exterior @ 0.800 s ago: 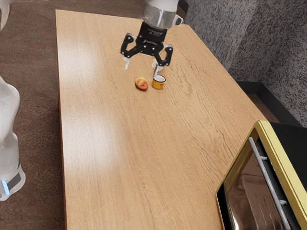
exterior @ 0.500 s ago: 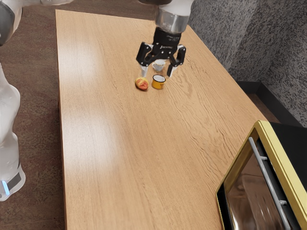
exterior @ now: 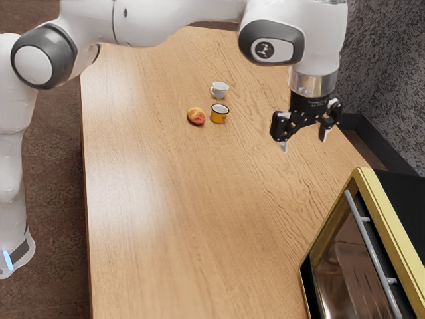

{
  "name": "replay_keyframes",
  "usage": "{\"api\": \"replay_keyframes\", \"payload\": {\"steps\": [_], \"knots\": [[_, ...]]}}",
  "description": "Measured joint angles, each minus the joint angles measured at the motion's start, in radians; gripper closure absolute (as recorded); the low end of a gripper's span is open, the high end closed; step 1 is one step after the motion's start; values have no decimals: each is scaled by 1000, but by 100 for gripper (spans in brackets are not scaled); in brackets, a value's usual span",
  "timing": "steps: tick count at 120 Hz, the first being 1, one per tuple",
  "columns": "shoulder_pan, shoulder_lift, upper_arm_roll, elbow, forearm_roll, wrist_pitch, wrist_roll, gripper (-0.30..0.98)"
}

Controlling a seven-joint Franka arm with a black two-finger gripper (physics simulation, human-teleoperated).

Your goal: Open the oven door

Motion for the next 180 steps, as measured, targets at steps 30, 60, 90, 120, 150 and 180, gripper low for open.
{"api": "replay_keyframes", "payload": {"steps": [30,60,90,120,150,180], "knots": [[-83,-2,23,-21,32,117,-25,0],[-100,-166,61,-232,-12,197,-39,0],[-196,-296,62,-366,-55,278,-48,0],[-215,-220,63,-321,-46,327,-51,0],[-213,-145,62,-268,-6,391,-53,0],[-252,-144,63,-264,1,421,-56,0]]}}
